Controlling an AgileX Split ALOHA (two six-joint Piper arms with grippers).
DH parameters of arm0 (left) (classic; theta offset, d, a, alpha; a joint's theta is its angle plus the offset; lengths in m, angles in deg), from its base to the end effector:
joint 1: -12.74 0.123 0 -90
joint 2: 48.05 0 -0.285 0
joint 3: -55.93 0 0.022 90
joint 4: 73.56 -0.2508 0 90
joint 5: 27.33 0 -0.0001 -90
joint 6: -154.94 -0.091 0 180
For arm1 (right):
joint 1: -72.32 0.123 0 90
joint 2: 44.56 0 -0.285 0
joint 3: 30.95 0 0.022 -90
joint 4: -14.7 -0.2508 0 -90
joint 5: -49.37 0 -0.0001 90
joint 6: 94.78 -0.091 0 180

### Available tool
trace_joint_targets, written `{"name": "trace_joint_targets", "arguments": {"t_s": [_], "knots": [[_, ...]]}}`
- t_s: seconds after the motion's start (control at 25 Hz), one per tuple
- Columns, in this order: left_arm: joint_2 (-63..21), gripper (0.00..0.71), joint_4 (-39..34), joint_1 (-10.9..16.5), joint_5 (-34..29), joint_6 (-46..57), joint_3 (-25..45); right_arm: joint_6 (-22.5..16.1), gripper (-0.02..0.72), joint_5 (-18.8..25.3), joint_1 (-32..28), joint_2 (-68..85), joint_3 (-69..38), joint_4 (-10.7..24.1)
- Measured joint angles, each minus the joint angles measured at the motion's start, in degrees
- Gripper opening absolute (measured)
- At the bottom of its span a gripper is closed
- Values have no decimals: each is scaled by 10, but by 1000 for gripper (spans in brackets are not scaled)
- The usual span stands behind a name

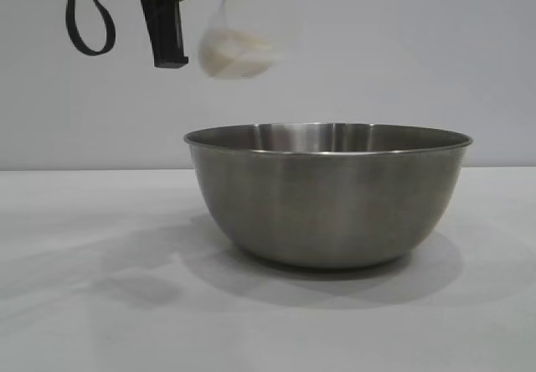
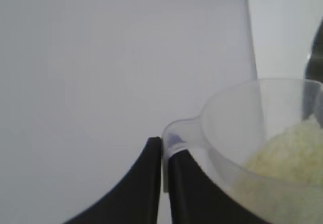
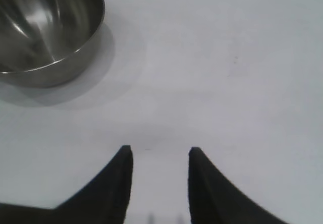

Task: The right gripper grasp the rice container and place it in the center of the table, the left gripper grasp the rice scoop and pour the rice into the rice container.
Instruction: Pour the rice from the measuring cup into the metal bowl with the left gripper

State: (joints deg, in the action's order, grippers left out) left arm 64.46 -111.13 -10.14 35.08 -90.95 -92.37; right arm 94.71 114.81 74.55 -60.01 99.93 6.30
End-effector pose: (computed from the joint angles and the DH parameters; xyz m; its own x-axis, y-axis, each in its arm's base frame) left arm 0.3035 -0.1814 0.1988 0.8251 0.5623 -0.0559 0.0263 0.0605 0.9978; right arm 0.0111 0.0125 0.2687 -0.6212 -0.1275 -0.7732 -0.2064 0.9785 0.0045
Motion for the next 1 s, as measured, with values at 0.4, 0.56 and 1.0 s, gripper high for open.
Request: {"name": "trace_joint_targets", "arguments": {"t_s": [0.4,0.56,1.0], "knots": [[33,0,-97,-10,-64,-172,-39,0,260,0,0,0,0,0],[33,0,-117,-17,-64,-220,-50,0,260,0,0,0,0,0],[33,0,-156,-36,-72,-289,-70,0,260,0,0,0,0,0]]}}
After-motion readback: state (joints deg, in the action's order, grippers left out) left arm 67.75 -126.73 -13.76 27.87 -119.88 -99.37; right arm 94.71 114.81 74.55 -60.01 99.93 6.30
